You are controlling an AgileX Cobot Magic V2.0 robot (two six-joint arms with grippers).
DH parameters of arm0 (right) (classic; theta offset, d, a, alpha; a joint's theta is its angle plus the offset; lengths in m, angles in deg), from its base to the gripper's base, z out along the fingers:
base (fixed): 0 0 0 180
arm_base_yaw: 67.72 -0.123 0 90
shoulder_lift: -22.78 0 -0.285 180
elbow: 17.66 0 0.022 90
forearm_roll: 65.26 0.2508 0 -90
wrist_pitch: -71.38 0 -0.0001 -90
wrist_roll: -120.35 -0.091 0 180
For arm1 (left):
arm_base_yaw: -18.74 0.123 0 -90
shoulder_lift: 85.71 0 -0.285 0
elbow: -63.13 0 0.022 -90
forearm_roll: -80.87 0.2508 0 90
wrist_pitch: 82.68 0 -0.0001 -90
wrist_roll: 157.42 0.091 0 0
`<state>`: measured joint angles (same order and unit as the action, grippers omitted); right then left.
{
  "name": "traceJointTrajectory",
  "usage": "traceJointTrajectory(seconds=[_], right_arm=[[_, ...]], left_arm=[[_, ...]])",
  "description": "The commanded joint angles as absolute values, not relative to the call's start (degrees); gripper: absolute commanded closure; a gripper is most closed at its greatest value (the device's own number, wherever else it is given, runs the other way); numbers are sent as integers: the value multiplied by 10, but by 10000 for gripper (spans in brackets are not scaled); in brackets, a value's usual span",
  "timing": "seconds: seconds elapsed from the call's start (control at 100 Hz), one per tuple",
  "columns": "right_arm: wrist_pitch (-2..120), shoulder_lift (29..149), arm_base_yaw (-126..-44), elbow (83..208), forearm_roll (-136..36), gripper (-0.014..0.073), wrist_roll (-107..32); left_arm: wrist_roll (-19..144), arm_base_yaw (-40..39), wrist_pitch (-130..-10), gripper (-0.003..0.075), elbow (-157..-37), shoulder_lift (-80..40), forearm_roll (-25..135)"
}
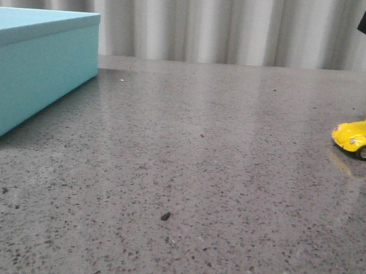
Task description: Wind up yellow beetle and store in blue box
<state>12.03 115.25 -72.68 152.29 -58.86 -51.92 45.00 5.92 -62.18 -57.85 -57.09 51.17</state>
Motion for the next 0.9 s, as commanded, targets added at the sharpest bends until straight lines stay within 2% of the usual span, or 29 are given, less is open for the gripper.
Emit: traceJointTrajectory(seconds=[0.0, 0.56, 0.77, 0.89], right_arm=[[133, 1147, -724, 1533, -621, 645, -523], [110, 1160, -648, 1533, -738, 645, -591], [180, 1147, -647, 1533, -707, 645, -591], [235, 1084, -652, 1533, -676, 645, -583]], left_arm=[[446, 55, -657, 741, -595, -564, 503], [446, 55, -657, 741, -595, -564, 503], [446, 55, -657, 741, -595, -564, 503], [446, 55, -657, 741, -593, -564, 503]])
